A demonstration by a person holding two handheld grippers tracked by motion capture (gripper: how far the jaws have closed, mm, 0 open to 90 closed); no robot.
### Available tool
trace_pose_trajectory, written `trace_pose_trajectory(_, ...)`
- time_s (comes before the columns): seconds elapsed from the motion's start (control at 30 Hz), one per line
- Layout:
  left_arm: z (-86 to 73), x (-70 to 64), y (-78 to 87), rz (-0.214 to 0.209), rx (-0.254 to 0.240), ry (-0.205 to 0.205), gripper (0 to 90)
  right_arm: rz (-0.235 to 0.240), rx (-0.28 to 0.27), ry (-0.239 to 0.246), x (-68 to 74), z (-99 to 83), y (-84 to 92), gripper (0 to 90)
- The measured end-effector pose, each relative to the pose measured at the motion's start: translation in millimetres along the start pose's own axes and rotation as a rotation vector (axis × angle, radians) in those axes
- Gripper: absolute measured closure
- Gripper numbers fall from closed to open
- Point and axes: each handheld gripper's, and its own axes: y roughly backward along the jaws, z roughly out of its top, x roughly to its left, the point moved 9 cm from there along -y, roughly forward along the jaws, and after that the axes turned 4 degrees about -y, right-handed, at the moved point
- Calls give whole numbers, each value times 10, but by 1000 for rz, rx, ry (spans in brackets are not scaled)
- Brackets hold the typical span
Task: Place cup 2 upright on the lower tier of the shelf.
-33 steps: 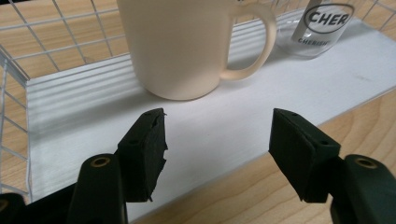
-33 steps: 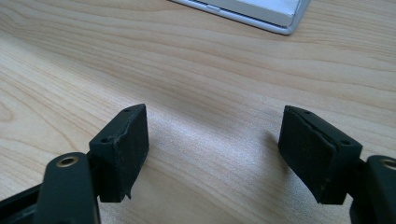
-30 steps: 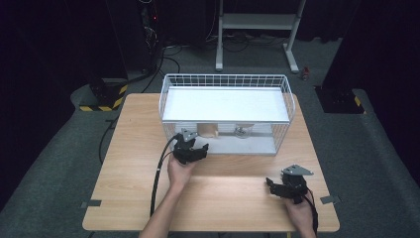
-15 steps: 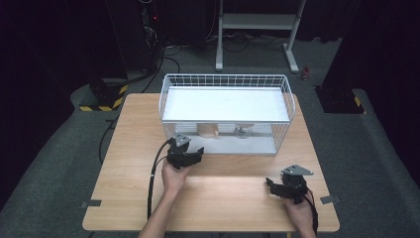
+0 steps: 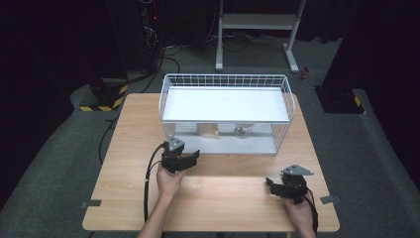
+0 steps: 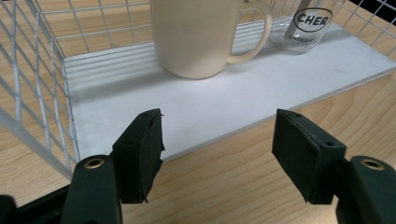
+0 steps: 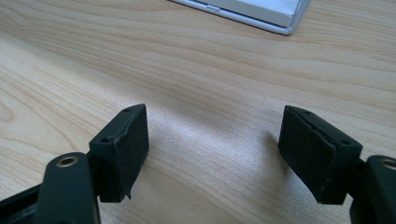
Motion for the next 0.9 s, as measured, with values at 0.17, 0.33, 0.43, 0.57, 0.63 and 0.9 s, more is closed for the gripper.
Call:
trace_pose_trajectory(0.17,-28,8,53,1,-1,2,333,1,0,-1,2,-1,0,245)
trace_pose_trajectory(0.33,-49,2,99,-3,-7,5,331,0,0,0,0,0,0,245)
trace_pose_trajectory(0.43,-60,5,123,0,-12,6,331,0,0,0,0,0,0,244)
trace_pose_trajectory(0.57,-72,-5,158,-1,-19,6,331,0,0,0,0,0,0,245)
trace_pose_trajectory(0.63,-78,-9,170,-1,-18,6,331,1,0,-1,2,-1,0,245)
trace_pose_trajectory(0.9,-116,-19,212,-5,-15,1,331,0,0,0,0,0,0,244)
